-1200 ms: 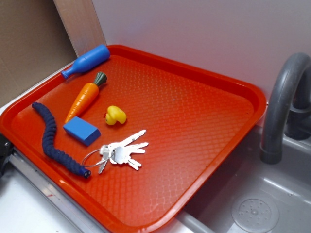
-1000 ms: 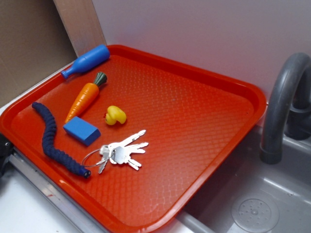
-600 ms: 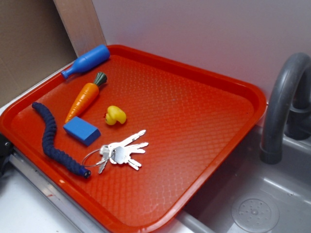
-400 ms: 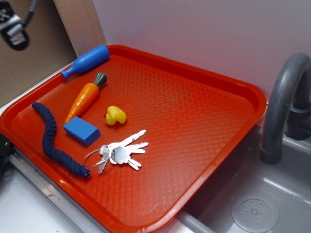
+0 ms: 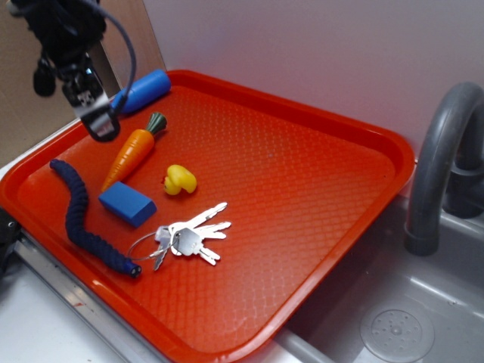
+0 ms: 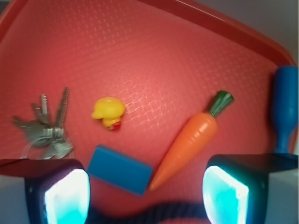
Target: Grab the yellow duck.
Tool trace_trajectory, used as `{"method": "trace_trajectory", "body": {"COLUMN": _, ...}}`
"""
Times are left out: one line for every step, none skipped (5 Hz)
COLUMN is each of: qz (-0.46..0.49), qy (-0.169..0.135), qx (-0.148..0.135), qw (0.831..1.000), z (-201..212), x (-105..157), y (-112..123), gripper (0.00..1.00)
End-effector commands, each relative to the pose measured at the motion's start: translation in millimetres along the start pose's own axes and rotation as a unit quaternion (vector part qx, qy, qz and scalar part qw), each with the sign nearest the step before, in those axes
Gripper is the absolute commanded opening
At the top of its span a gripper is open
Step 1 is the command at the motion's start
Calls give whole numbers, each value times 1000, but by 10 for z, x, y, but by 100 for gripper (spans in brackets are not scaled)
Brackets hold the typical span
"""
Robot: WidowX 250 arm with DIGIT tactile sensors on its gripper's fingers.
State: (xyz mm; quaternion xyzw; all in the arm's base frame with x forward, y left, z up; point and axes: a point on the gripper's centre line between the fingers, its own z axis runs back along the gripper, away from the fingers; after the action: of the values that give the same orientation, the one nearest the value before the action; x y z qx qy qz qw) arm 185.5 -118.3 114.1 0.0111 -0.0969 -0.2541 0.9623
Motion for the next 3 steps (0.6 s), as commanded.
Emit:
{"method": "trace_trajectory", "body": {"qz": -74, "qy": 19, "qx": -31, "qw": 997, "z": -347, "x": -52, "y": -437, "gripper": 100}}
{"method": "trace_trajectory", "body": {"qz": -82, "qy": 15, "qx": -63, "qw": 994, "z": -435, "x": -2, "y": -511, "gripper": 100}}
{"method": "trace_trajectory", "body": {"qz": -88, "qy": 34, "qx": -50, "qw": 994, "z": -548, "x": -16, "y": -609, "gripper": 100}}
